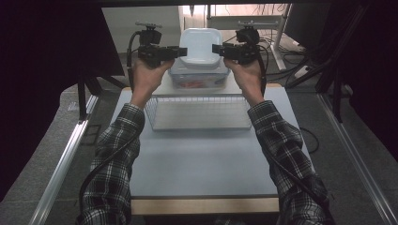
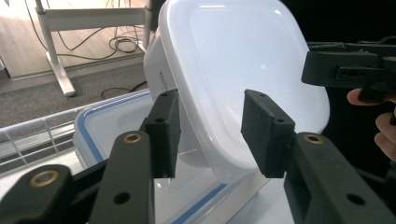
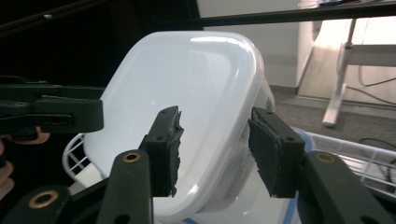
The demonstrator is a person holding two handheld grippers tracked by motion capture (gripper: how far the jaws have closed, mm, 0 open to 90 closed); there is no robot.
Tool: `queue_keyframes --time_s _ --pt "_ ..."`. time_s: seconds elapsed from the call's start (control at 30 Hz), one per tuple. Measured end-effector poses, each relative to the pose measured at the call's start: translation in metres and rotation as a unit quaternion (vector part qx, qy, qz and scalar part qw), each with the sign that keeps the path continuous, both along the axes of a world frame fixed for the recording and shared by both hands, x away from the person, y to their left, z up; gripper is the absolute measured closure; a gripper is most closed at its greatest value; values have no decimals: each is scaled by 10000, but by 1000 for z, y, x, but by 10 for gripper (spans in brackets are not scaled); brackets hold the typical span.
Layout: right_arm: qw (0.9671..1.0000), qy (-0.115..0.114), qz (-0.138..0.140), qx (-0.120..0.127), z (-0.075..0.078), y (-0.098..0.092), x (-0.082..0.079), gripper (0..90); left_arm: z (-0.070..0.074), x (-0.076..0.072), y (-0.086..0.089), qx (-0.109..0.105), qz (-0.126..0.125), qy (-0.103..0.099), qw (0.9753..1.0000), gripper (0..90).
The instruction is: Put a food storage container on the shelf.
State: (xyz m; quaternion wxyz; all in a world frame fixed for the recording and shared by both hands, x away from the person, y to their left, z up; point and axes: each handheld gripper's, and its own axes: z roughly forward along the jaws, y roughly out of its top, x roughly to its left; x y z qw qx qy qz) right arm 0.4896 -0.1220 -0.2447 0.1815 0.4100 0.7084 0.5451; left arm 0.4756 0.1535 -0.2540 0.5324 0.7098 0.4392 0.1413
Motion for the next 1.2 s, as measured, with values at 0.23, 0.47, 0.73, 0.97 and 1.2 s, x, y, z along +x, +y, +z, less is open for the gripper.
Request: queue_keyframes --time_s 0.23,0.47,0.73,0.97,1.2 --pt "9992 -206 -263 -215 0 7 3 540 2 5 -3 79 146 -68 9998 542" --pt "9980 -343 -332 -405 1 11 9 654 4 8 -6 177 269 -93 9994 534" --pt "9984 -311 -294 -376 0 10 11 626 7 8 -5 185 200 -210 9994 515" --pt "9986 -390 42 -362 1 3 3 470 8 -2 0 202 -27 -495 9986 342" --pt "9969 -445 475 -436 -5 -3 -5 292 -1 -16 1 268 -383 -665 9967 157"
